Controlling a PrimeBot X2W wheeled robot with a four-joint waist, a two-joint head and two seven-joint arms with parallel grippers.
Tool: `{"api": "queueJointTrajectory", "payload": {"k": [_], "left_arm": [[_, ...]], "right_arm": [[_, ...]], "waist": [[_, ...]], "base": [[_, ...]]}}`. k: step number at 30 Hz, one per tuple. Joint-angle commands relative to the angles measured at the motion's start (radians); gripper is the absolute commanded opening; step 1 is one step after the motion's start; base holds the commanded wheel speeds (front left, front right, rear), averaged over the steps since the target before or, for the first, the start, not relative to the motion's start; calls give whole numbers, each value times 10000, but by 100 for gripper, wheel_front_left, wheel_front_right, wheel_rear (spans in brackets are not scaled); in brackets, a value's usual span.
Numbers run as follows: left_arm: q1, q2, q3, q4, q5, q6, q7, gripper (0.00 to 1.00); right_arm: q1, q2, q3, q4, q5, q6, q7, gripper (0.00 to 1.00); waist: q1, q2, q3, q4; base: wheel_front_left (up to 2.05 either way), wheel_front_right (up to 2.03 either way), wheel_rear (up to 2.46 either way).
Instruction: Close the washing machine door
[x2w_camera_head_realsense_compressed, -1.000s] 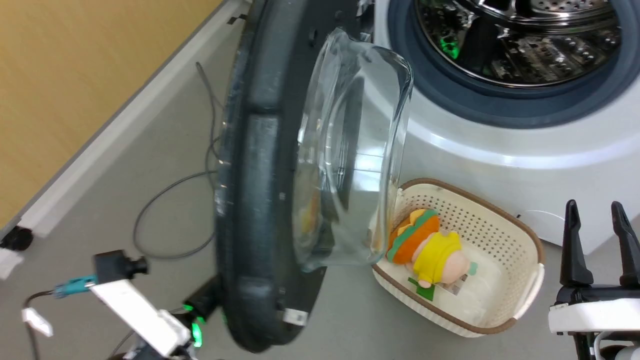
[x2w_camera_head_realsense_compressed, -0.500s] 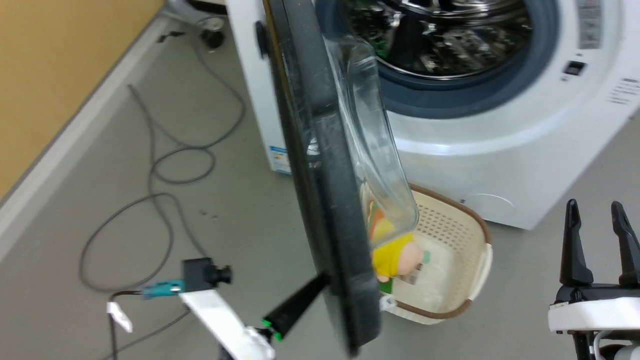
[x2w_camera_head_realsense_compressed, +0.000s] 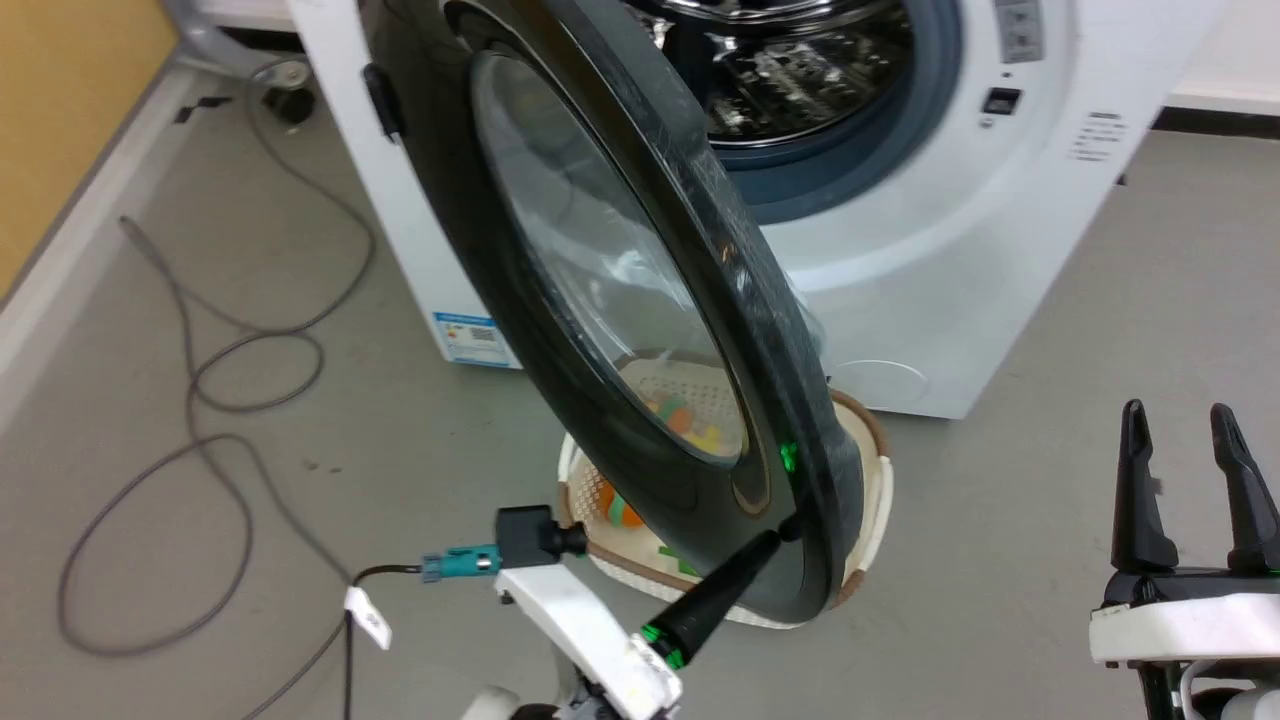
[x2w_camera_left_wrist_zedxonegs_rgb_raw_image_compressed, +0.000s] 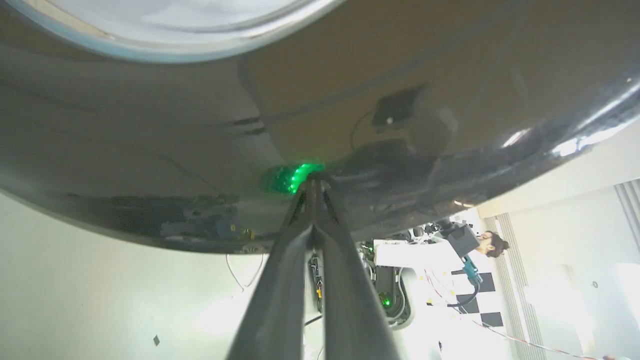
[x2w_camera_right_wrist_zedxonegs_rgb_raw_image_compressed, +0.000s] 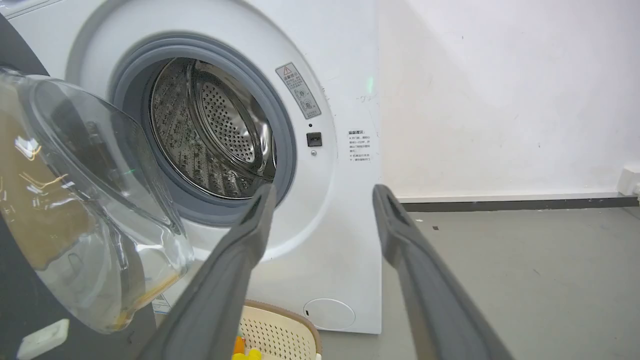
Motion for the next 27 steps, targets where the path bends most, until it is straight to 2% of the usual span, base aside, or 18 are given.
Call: {"api": "queueJointTrajectory", "payload": {"k": [1, 6, 10, 17, 20, 22, 27], "left_arm": [[-169, -5, -81, 88, -69, -46, -77, 0], [-404, 204, -501, 429, -172, -46, -668, 0], [-619, 814, -779, 217, 364, -46, -1647, 0], [-1228, 2371, -1509, 691, 2567, -46, -4410, 0], [-1463, 2704, -1217, 1407, 3549, -38, -4999, 0], [-1573, 2738, -667, 1725, 4361, 256, -5111, 0], [-1211, 2300, 1897, 1039, 7315, 1786, -5132, 0]], "right_arm": [[-84, 11, 14, 13, 55, 8, -42, 100], [-21, 11, 20, 81, 99, 8, -42, 100], [75, 11, 82, 141, 172, 8, -42, 100], [206, 11, 8, 159, 307, 8, -42, 100], [260, 11, -60, 143, 329, 8, -42, 100], [285, 11, -91, 118, 343, 8, -42, 100], [362, 11, -149, 9, 359, 8, -42, 100]], "waist": [[0, 0, -33, -83], [0, 0, -169, -244], [0, 0, -306, -247], [0, 0, -664, -95], [0, 0, -832, 10], [0, 0, -932, 76], [0, 0, -1089, 246]], "base": [[0, 0, 0], [0, 0, 0], [0, 0, 0], [0, 0, 0], [0, 0, 0], [0, 0, 0], [0, 0, 0]]}}
